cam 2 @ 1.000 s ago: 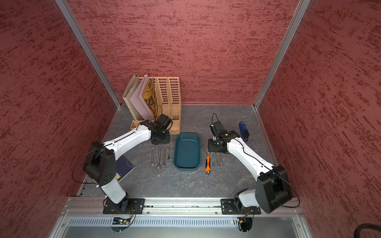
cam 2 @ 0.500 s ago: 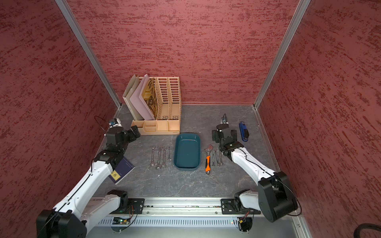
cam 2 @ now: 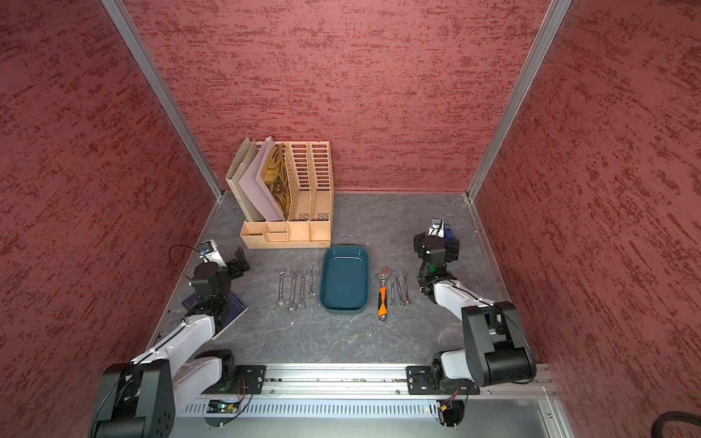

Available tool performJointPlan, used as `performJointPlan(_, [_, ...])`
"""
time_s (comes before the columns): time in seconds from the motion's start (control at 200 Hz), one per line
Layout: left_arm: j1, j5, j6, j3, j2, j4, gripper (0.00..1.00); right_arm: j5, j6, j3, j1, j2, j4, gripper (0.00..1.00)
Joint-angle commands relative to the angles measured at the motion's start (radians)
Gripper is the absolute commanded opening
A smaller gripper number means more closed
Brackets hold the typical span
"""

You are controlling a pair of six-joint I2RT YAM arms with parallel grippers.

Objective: Take out the wrench from the storage box
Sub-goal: Reset both arms

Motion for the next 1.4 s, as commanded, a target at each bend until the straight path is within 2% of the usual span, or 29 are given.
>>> performJointPlan(0.0, [0.019, 0.094, -0.010, -0.011, 0.044, 0.118, 1.00, -0.078, 0.089, -0.031, -0.035, -0.046, -0.021, 0.98])
performJointPlan(0.055, [0.018, 0.120, -0.015, -0.010, 0.081, 0.147, 1.00, -0.143, 0.115, -0.051, -0.048, -0.029, -0.011, 0.98])
performJointPlan(0.135, [0.018, 0.161, -0.015, -0.015, 0.158, 0.228, 1.00, -0.221, 0.098, -0.081, -0.048, 0.040, 0.109, 0.98])
performJointPlan(0.19, [0.019, 0.184, -0.017, -0.011, 0.201, 0.287, 1.00, -0.245, 0.096, -0.067, -0.048, 0.065, 0.128, 0.98])
performJointPlan(0.296, [0.018, 0.242, 0.016, -0.002, 0.286, 0.386, 1.00, -0.286, 0.066, -0.109, -0.049, 0.157, 0.307, 0.98])
performJointPlan(0.331, [0.018, 0.248, 0.020, 0.001, 0.325, 0.419, 1.00, -0.311, 0.067, -0.110, -0.049, 0.139, 0.267, 0.98])
performJointPlan(0.491, [0.010, 0.303, 0.049, -0.017, 0.502, 0.637, 1.00, -0.390, 0.044, -0.132, -0.054, 0.166, 0.333, 0.98])
performJointPlan(0.556, [0.001, 0.309, 0.068, 0.009, 0.461, 0.517, 1.00, -0.430, 0.036, -0.170, -0.065, 0.206, 0.448, 0.98])
performJointPlan(0.616, [-0.011, 0.304, 0.078, 0.031, 0.487, 0.524, 1.00, -0.431, 0.038, -0.162, -0.065, 0.192, 0.407, 0.98])
performJointPlan(0.751, [-0.056, 0.241, 0.111, 0.128, 0.479, 0.324, 1.00, -0.429, 0.036, -0.167, -0.065, 0.189, 0.416, 0.98])
performJointPlan(0.821, [-0.074, 0.206, 0.122, 0.120, 0.484, 0.346, 1.00, -0.429, 0.036, -0.168, -0.065, 0.192, 0.424, 0.99])
performJointPlan(1.397, [-0.074, 0.207, 0.121, 0.120, 0.486, 0.349, 1.00, -0.431, 0.038, -0.165, -0.065, 0.193, 0.420, 0.98])
